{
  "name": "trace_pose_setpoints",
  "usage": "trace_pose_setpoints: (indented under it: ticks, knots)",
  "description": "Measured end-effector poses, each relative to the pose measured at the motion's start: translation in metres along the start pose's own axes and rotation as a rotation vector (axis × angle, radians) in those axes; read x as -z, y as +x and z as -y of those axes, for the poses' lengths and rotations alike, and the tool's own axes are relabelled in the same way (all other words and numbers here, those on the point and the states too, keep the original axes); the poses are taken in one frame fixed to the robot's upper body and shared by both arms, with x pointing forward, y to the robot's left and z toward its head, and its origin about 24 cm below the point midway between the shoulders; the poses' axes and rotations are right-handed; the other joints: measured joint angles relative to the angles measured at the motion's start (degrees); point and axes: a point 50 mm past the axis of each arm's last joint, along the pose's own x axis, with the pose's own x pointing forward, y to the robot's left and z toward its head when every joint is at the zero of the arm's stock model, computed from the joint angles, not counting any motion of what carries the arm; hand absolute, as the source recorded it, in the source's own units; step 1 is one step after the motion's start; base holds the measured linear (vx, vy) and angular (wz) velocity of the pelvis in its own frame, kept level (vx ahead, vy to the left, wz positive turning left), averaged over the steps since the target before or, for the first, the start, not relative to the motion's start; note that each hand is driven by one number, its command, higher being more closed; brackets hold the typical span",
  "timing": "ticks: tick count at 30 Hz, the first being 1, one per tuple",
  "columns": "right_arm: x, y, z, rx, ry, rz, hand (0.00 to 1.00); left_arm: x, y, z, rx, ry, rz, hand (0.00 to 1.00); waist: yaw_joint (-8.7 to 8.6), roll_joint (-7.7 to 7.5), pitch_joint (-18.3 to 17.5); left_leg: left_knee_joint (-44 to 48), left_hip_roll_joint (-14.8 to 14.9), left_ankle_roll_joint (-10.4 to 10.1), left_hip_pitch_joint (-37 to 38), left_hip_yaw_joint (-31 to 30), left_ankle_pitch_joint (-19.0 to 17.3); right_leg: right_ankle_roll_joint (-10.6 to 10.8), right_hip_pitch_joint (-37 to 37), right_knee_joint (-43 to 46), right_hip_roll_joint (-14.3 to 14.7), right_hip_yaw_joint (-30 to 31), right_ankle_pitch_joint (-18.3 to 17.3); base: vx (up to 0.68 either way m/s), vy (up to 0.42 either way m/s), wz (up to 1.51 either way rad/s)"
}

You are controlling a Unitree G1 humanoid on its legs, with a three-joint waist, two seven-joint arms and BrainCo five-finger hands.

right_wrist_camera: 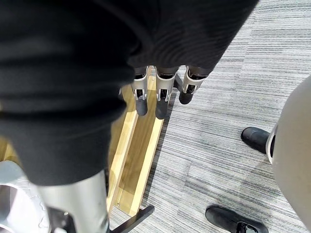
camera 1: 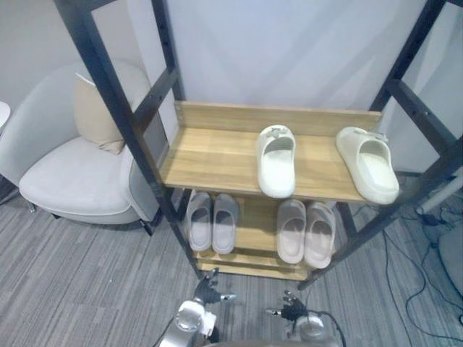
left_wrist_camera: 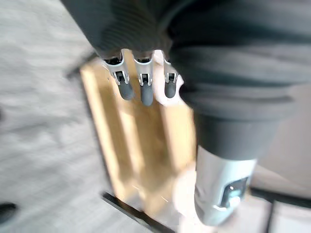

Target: Organize the slippers on the shoe rack

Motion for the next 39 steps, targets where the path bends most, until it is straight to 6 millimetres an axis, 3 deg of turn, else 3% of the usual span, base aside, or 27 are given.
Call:
trace_pose_setpoints:
  ticks: [9, 10, 16, 22, 27, 39]
  knots:
    - [-0.001, 0.000, -0.003, -0.016, -0.040, 0.010, 0.00, -0.065, -0.006, 0.037, 0.225, -0.031, 0.267, 0.00, -0.03, 0.52, -0.22, 0.00, 0.10, -0.15, -0.05, 0.46, -0.26, -0.15, -0.24, 0.01, 0.08, 0.34, -0.15, 0.00, -0.001, -0.02]
    - [-0.002, 0.000, -0.003, -0.018, -0.046, 0.009, 0.00, -0.079, -0.007, 0.044, 0.266, -0.040, 0.318, 0.00, -0.03, 0.70, -0.33, 0.00, 0.09, -0.15, -0.10, 0.47, -0.27, -0.15, -0.25, -0.10, 0.10, 0.33, -0.15, 0.00, 0.000, 0.00]
    - [-0.006, 0.001, -0.008, -0.026, -0.078, 0.018, 0.00, -0.124, -0.011, 0.057, 0.364, -0.044, 0.482, 0.00, -0.09, 1.52, -1.14, 0.01, 0.09, -0.17, -0.83, 0.52, -0.27, -0.27, -0.92, -0.28, 0.27, 0.36, -0.04, 0.00, 0.000, 0.00]
    - [-0.006, 0.001, -0.012, -0.036, -0.101, 0.017, 0.00, -0.153, -0.020, 0.066, 0.442, -0.087, 0.587, 0.00, -0.17, 1.36, -1.36, 0.34, 0.25, -0.18, -0.91, 0.57, -0.27, -0.49, -0.95, -0.40, 0.43, 0.41, 0.16, 0.00, -0.003, -0.01]
    - [-0.005, 0.000, -0.011, -0.029, -0.099, 0.011, 0.00, -0.191, -0.039, 0.076, 0.507, -0.105, 0.750, 0.00, -0.09, 1.31, -2.00, 0.33, 0.65, -0.18, -1.12, 1.17, -0.26, -0.52, -1.46, 0.40, 0.38, 1.08, 0.16, -0.01, -0.008, -0.05]
    - [0.002, -0.001, -0.012, -0.031, -0.104, -0.012, 0.00, -0.238, -0.057, 0.085, 0.549, -0.143, 0.932, 0.00, -0.02, 1.25, -4.43, 0.35, 0.63, -0.12, -1.87, 1.01, -0.19, -0.53, -2.63, 1.21, 0.11, 1.33, 0.11, 0.00, 0.000, 0.00]
